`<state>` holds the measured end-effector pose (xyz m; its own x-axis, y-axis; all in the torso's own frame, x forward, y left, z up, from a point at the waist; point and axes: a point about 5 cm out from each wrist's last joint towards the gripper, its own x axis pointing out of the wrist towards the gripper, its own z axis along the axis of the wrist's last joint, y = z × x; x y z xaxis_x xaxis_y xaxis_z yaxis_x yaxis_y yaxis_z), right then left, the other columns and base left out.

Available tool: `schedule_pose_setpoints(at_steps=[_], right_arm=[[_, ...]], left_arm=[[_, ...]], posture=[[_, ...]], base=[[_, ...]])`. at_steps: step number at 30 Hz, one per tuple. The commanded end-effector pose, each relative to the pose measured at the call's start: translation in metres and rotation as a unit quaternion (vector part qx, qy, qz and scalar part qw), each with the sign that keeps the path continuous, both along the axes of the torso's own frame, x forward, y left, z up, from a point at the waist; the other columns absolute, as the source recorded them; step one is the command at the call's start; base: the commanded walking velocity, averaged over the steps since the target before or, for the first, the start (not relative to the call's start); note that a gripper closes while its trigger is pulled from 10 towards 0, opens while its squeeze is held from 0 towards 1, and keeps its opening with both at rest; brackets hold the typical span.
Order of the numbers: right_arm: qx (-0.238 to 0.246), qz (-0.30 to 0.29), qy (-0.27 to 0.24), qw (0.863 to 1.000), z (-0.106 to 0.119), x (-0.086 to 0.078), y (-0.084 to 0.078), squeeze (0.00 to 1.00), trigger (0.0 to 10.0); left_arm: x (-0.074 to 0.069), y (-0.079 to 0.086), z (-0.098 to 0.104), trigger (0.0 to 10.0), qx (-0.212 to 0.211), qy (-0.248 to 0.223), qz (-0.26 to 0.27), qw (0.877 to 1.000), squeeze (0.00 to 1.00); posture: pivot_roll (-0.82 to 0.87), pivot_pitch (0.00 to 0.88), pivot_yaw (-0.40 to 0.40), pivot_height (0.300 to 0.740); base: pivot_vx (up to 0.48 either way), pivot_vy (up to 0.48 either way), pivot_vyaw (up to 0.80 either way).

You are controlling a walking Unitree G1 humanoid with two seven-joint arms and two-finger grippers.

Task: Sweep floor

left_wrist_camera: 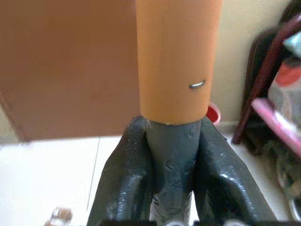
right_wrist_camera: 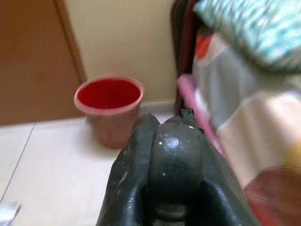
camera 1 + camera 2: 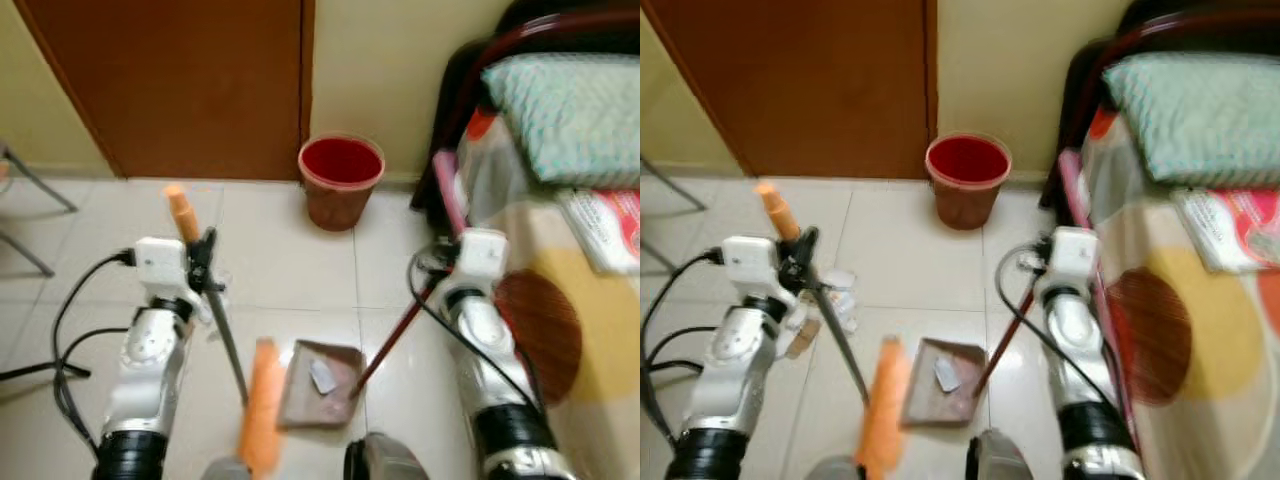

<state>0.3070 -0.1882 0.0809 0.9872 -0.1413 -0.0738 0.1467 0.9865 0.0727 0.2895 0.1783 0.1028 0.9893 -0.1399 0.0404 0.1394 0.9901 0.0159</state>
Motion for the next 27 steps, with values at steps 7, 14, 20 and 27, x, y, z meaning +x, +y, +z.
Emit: schedule_pose_setpoints(at_steps=[7, 14, 20, 27], right_arm=[[-0.010, 0.015, -0.018, 1.000, 0.0058, 0.0009, 0.0107, 0.00, 10.0], [-0.012, 0.018, -0.020, 1.000, 0.0063, 0.0022, 0.0141, 0.00, 10.0], [-0.014, 0.016, -0.018, 1.000, 0.0047, 0.0025, 0.0122, 0.00, 10.0], [-0.014, 0.020, -0.012, 1.000, 0.0024, 0.0037, 0.0140, 0.00, 10.0]], left_arm=[[0.0040, 0.0058, 0.0112, 10.0, 0.016, -0.032, 0.006, 0.999, 0.00], [0.0058, 0.0030, 0.0116, 10.0, 0.018, -0.036, 0.000, 0.999, 0.00], [0.0068, 0.0039, 0.0122, 10.0, 0.018, -0.037, -0.001, 0.999, 0.00], [0.0066, -0.0013, 0.0128, 10.0, 0.012, -0.037, -0.019, 0.999, 0.00]], posture=[[0.00, 0.089, -0.018, 0.740], [0.00, 0.087, -0.018, 0.740], [0.00, 0.089, -0.014, 0.740], [0.01, 0.094, -0.011, 0.740]], base=[[0.381, 0.078, 0.00], [0.361, 0.317, 0.00], [0.360, 0.317, 0.00], [0.346, 0.267, 0.00]])
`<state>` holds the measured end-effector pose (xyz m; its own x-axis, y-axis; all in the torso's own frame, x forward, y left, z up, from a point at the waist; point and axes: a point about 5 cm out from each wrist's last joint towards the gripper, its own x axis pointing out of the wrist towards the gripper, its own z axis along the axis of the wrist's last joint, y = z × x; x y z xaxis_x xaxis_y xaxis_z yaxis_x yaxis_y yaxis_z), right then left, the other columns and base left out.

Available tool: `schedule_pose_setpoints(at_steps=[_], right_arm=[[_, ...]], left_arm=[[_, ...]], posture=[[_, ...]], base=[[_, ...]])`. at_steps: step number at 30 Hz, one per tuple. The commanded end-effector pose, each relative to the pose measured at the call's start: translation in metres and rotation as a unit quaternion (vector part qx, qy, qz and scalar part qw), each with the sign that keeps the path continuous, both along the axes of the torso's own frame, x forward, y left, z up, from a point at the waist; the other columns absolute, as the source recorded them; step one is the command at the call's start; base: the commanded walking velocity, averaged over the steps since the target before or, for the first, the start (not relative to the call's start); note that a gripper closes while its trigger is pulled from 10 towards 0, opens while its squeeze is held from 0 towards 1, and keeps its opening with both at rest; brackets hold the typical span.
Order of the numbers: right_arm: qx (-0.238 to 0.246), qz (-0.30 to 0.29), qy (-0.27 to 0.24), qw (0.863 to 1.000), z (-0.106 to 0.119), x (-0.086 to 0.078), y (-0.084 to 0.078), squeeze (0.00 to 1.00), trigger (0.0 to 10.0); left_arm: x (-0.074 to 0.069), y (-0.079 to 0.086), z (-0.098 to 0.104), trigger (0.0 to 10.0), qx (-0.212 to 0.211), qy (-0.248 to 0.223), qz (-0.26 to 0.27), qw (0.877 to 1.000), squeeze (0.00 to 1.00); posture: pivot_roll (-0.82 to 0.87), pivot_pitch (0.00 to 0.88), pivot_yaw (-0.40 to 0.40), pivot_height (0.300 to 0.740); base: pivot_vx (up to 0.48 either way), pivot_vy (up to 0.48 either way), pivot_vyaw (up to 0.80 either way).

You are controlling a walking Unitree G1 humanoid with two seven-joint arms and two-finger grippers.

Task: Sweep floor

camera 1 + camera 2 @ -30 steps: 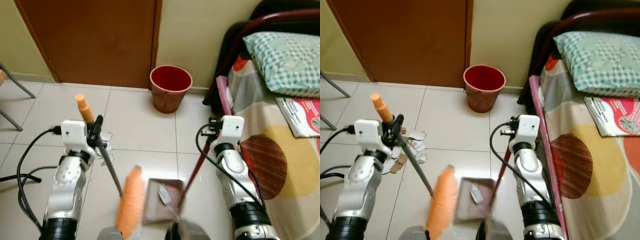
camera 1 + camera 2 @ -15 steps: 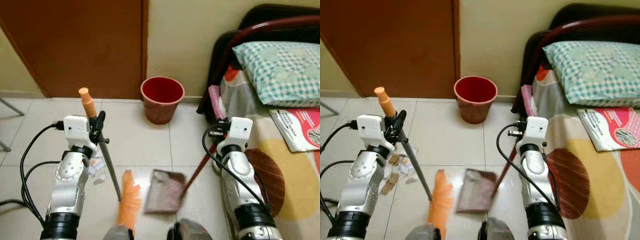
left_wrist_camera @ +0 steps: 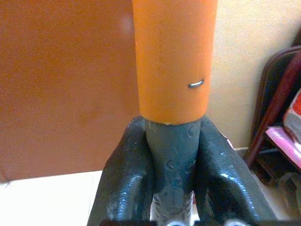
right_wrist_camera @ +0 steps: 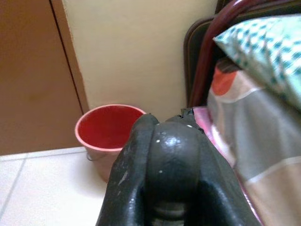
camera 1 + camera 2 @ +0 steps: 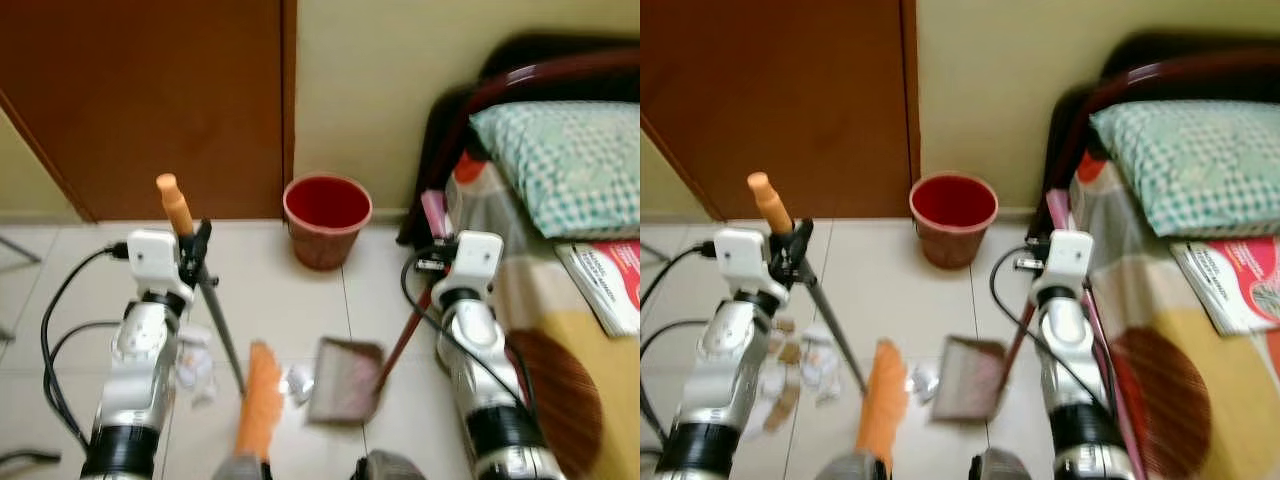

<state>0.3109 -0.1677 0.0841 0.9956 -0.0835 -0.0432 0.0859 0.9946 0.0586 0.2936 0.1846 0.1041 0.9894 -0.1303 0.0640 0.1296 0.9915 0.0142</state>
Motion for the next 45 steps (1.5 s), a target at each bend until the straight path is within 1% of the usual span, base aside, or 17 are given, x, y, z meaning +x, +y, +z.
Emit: schedule_pose_setpoints(at_steps=[1, 3, 12, 18, 20, 22, 26, 27, 29, 31, 33, 34, 36, 37, 41, 43, 45], right_arm=[[-0.006, -0.009, 0.003, 1.000, -0.001, 0.000, -0.006, 0.00, 10.0], [-0.008, -0.008, 0.005, 1.000, -0.002, 0.001, -0.006, 0.00, 10.0], [-0.013, -0.009, 0.003, 1.000, 0.000, 0.003, -0.008, 0.00, 10.0], [-0.027, -0.018, -0.014, 0.999, 0.011, 0.009, -0.017, 0.00, 10.0], [-0.031, -0.020, -0.014, 0.999, 0.011, 0.010, -0.018, 0.00, 10.0], [-0.045, -0.029, -0.002, 0.999, 0.007, 0.011, -0.024, 0.00, 10.0], [-0.049, -0.026, 0.019, 0.998, 0.001, 0.011, -0.021, 0.00, 10.0], [-0.058, -0.024, 0.033, 0.997, -0.004, 0.011, -0.018, 0.00, 10.0], [-0.068, -0.022, 0.039, 0.997, -0.006, 0.012, -0.015, 0.00, 10.0], [-0.076, -0.019, 0.043, 0.996, -0.006, 0.015, -0.010, 0.00, 10.0], [-0.071, -0.020, 0.044, 0.996, -0.006, 0.017, -0.009, 0.00, 10.0], [-0.063, -0.019, 0.041, 0.997, -0.005, 0.018, -0.007, 0.00, 10.0], [-0.062, -0.017, 0.041, 0.997, -0.005, 0.019, -0.005, 0.00, 10.0], [-0.064, -0.014, 0.040, 0.997, -0.005, 0.020, -0.002, 0.00, 10.0], [-0.067, -0.010, 0.040, 0.997, -0.005, 0.020, 0.001, 0.00, 10.0], [-0.067, -0.009, 0.040, 0.997, -0.006, 0.020, 0.001, 0.00, 10.0], [-0.060, -0.010, 0.040, 0.997, -0.007, 0.020, 0.001, 0.00, 10.0]], left_arm=[[0.002, -0.008, 0.011, 10.0, 0.014, -0.023, -0.026, 0.999, 0.00], [0.002, -0.012, 0.009, 10.0, 0.012, -0.017, -0.041, 0.999, 0.00], [0.001, -0.018, 0.007, 10.0, 0.011, -0.007, -0.062, 0.998, 0.00], [0.001, -0.018, 0.007, 10.0, 0.011, -0.003, -0.068, 0.998, 0.00], [0.001, -0.019, 0.007, 10.0, 0.011, -0.002, -0.069, 0.998, 0.00], [0.000, -0.021, 0.006, 10.0, 0.010, 0.002, -0.077, 0.997, 0.00], [0.000, -0.025, 0.007, 10.0, 0.002, 0.005, -0.087, 0.996, 0.00], [0.000, -0.028, 0.008, 10.0, -0.005, 0.007, -0.094, 0.996, 0.00], [-0.001, -0.034, 0.010, 10.0, -0.026, 0.011, -0.105, 0.994, 0.00], [-0.002, -0.051, 0.014, 10.0, -0.070, 0.018, -0.139, 0.988, 0.00], [-0.003, -0.059, 0.016, 10.0, -0.088, 0.020, -0.155, 0.984, 0.00], [-0.004, -0.070, 0.020, 10.0, -0.103, 0.021, -0.178, 0.978, 0.00], [-0.005, -0.078, 0.023, 10.0, -0.122, 0.023, -0.192, 0.974, 0.00], [-0.008, -0.085, 0.027, 10.0, -0.140, 0.024, -0.204, 0.969, 0.00], [-0.009, -0.090, 0.032, 10.0, -0.169, 0.025, -0.210, 0.963, 0.00], [-0.007, -0.089, 0.035, 10.0, -0.176, 0.021, -0.204, 0.963, 0.00], [0.000, -0.074, 0.038, 10.0, -0.146, 0.000, -0.172, 0.974, 0.00]], posture=[[0.01, 0.094, -0.011, 0.740], [0.01, 0.094, -0.011, 0.740], [0.00, 0.098, -0.008, 0.740], [0.00, 0.098, -0.009, 0.740], [0.00, 0.098, -0.009, 0.740], [0.01, 0.098, -0.008, 0.740], [0.02, 0.101, -0.008, 0.740], [0.02, 0.101, -0.008, 0.740], [0.02, 0.104, -0.009, 0.740], [0.03, 0.106, -0.008, 0.740], [0.03, 0.106, -0.008, 0.740], [0.03, 0.107, -0.008, 0.740], [0.02, 0.110, -0.007, 0.740], [0.02, 0.113, -0.005, 0.740], [0.02, 0.113, -0.005, 0.740], [0.02, 0.113, -0.005, 0.740], [0.03, 0.120, -0.008, 0.740]], base=[[0.000, 0.000, 0.00], [0.000, 0.000, 0.00], [0.000, 0.000, 0.00], [0.000, 0.000, 0.00], [0.000, 0.000, 0.00], [0.000, 0.000, 0.00], [0.000, 0.000, 0.00], [0.000, 0.000, 0.00], [0.000, 0.000, 0.00], [0.000, 0.000, 0.00], [0.000, 0.000, 0.00], [0.000, 0.000, 0.00], [0.000, 0.000, 0.00], [0.000, 0.000, 0.00], [0.000, 0.000, 0.00], [0.000, 0.000, 0.00], [0.000, 0.000, 0.00]])
